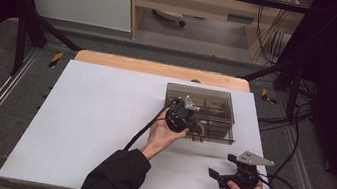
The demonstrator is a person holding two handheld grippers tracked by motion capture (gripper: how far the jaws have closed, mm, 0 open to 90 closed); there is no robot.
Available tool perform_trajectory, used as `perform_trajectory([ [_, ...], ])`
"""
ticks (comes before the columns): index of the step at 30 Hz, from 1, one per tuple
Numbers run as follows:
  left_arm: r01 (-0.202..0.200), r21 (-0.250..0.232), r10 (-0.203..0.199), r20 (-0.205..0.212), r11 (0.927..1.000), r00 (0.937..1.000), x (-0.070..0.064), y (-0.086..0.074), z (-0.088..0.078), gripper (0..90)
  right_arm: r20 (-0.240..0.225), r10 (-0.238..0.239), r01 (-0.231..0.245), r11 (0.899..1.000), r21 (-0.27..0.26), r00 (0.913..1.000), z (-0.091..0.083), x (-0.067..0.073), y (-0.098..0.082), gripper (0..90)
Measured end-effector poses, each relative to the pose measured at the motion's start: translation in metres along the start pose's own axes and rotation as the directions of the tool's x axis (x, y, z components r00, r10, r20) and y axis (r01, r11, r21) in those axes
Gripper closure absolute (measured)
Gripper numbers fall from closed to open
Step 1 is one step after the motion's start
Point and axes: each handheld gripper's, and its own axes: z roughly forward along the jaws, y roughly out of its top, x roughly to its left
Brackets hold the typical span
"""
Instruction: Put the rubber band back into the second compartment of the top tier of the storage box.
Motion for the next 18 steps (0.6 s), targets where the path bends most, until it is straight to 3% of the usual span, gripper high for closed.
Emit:
perform_trajectory([
  [18,-0.03,-0.047,0.031,0.024,0.9984,0.9992,0.002,-0.004,-0.031,57.7,0.003,-0.002,0.002,1.0,0.001,1.0,0.0,0.0,0.0,0.7],
])
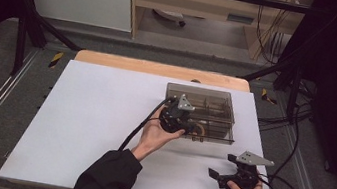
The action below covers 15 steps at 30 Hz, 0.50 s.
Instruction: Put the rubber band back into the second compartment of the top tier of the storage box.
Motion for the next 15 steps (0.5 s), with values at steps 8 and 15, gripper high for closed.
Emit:
perform_trajectory([
  [8,0.004,-0.036,-0.004,-0.003,0.9993,1.0,0.006,-0.009,-0.024,48.8,0.002,-0.004,0.004,1.0,0.0,1.0,0.0,0.0,0.0,0.7],
  [15,-0.004,-0.043,0.003,-0.017,0.9991,0.9999,0.012,-0.022,-0.047,37.6,0.0,-0.003,0.003,1.0,0.001,1.0,0.0,0.0,0.0,0.7],
])
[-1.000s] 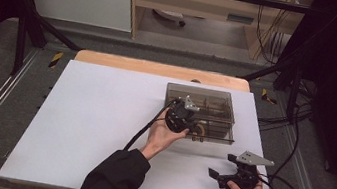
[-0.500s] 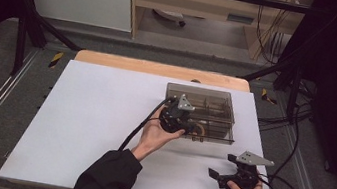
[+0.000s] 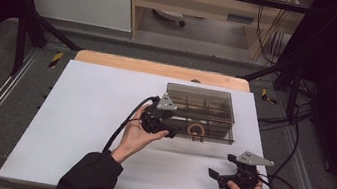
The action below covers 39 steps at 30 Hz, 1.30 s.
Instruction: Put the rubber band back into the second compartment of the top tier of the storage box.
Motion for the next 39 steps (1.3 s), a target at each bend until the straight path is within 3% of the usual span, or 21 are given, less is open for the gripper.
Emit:
perform_trajectory([
  [10,0.023,0.019,-0.022,-0.024,0.9996,0.9995,0.015,-0.026,-0.024,19.8,0.001,0.002,-0.002,1.0,-0.002,1.0,0.0,0.0,0.0,0.7],
  [17,0.03,0.038,-0.027,-0.078,0.9988,0.9966,0.026,-0.047,-0.039,10.1,0.003,0.002,-0.002,1.0,-0.002,1.0,0.0,0.0,0.0,0.7],
  [25,0.056,0.025,-0.053,-0.112,0.9981,0.9922,0.036,-0.071,-0.056,5.6,0.003,0.002,-0.002,1.0,-0.003,1.0,0.0,0.0,0.0,0.7],
  [31,0.078,0.031,-0.073,-0.154,0.9965,0.9854,0.042,-0.093,-0.066,4.9,0.004,0.004,-0.004,1.0,-0.003,1.0,0.0,0.0,0.0,0.7],
  [39,0.107,0.024,-0.102,-0.157,0.9939,0.9822,0.049,-0.117,-0.077,4.9,0.003,0.008,-0.008,1.0,-0.004,1.0,0.0,0.0,0.0,0.6],
])
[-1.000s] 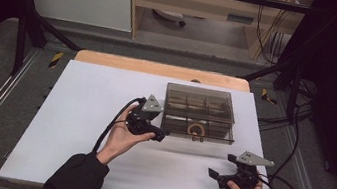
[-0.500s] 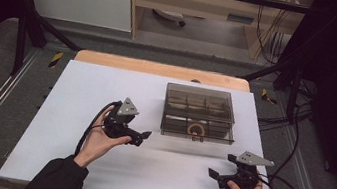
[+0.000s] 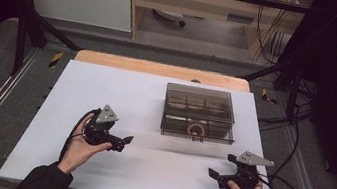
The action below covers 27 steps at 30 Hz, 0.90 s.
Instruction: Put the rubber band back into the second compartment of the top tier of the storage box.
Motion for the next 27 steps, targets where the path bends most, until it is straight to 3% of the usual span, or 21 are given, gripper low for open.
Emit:
perform_trajectory([
  [8,0.029,0.004,-0.029,-0.024,0.9996,0.9993,0.013,-0.027,-0.01,5.0,0.0,-0.001,0.001,1.0,0.003,1.0,0.0,0.0,0.0,0.7],
  [27,0.052,0.014,-0.051,-0.088,0.9985,0.9948,0.035,-0.075,-0.036,5.0,0.0,0.0,0.0,1.0,0.007,1.0,0.0,0.0,0.0,0.6],
])
